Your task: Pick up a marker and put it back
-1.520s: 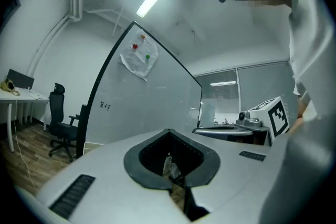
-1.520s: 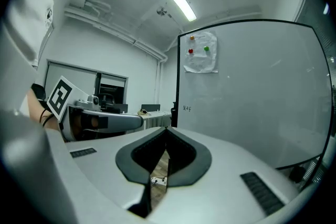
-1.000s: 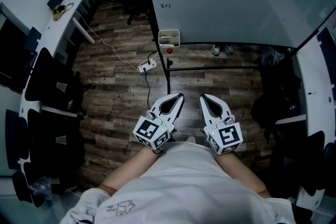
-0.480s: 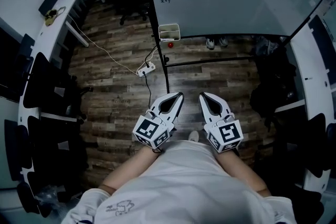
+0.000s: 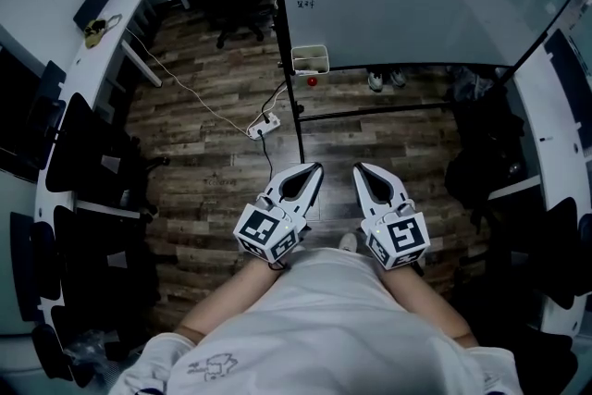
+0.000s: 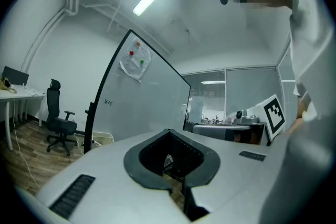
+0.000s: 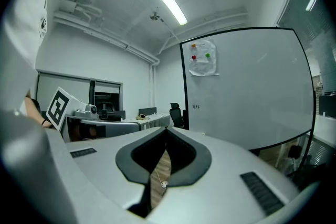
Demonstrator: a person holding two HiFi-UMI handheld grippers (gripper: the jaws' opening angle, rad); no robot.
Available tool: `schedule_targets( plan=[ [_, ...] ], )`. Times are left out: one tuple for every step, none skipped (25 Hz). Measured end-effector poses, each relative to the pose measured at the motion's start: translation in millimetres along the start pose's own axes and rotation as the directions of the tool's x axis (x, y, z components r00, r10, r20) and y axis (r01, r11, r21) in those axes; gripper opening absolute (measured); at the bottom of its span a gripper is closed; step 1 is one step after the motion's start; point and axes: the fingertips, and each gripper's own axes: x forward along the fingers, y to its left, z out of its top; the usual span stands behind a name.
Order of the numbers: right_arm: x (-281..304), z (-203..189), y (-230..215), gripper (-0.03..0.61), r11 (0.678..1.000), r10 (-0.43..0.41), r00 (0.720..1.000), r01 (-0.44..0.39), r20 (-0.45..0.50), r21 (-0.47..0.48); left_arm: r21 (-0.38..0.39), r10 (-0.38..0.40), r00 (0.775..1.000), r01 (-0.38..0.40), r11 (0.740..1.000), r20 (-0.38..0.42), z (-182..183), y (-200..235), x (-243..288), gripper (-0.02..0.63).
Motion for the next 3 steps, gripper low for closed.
schedule_targets(
  plan=[
    [0.2, 0.4, 0.0, 0.011, 1.000, 0.000, 1.000, 0.000, 0.000, 0.001, -0.001, -0.001, 1.000, 0.001, 1.000, 0.000, 0.3, -0.2, 0.1, 0.005],
    [0.3, 0.8, 0.0, 0.011, 1.000, 0.000, 1.000, 0.000, 0.001, 0.001, -0.001, -0.002, 1.000, 0.002, 1.000, 0.000, 0.5, -0.5, 0.2, 0.005],
    [0.5, 1.3, -0.2, 0.011, 1.000, 0.000, 1.000, 0.000, 0.002, 0.002, -0.002, -0.004, 1.000, 0.004, 1.000, -0.001, 0.8, -0.8, 0.4, 0.005]
  ],
)
